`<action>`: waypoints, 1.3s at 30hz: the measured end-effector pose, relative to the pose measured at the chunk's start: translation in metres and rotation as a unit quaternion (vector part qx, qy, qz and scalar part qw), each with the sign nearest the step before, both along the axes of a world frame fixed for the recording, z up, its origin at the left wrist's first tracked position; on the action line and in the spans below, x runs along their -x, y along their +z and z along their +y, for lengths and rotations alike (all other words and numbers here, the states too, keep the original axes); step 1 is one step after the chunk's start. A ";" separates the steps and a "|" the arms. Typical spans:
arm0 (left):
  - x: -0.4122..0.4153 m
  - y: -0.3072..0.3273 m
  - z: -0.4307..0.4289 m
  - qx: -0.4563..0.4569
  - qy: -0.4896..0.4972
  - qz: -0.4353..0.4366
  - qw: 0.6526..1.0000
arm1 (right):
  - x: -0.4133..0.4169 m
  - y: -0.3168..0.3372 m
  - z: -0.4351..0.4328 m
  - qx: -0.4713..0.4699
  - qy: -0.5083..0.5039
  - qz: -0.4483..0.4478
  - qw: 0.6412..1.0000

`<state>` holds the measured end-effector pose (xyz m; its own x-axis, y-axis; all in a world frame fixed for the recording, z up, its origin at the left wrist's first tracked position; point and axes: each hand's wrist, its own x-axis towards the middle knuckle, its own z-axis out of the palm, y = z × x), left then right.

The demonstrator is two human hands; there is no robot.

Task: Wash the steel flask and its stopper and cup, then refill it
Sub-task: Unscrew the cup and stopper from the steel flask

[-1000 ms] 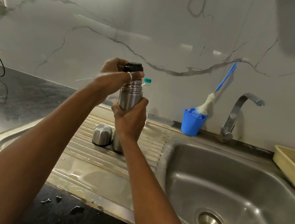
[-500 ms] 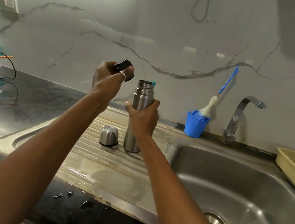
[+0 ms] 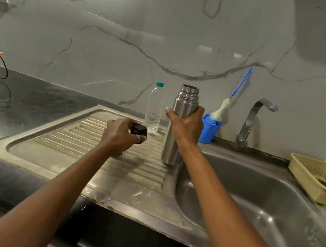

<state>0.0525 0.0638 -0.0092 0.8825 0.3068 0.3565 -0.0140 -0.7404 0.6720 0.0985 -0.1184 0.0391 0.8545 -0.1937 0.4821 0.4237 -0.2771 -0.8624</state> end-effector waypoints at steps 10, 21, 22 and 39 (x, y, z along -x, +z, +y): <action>-0.003 -0.016 -0.002 -0.122 0.006 0.095 0.988 | -0.001 -0.014 -0.025 -0.006 -0.008 0.009 1.000; 0.000 -0.013 0.004 -0.187 -0.004 0.114 0.976 | 0.000 -0.013 -0.026 -0.015 0.004 0.007 1.000; 0.001 -0.012 0.002 -0.195 -0.006 0.114 0.974 | 0.001 -0.013 -0.026 -0.017 0.004 0.009 1.000; 0.018 0.006 -0.134 -0.131 -0.110 -0.046 0.984 | 0.042 -0.002 -0.152 0.218 -0.074 0.038 0.972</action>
<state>0.0346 -0.0700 -0.0030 0.8774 -0.0021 0.4797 -0.2462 -0.8602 0.4465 0.0562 -0.2701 0.0367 0.8689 -0.1085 0.4829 0.2911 -0.6770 -0.6759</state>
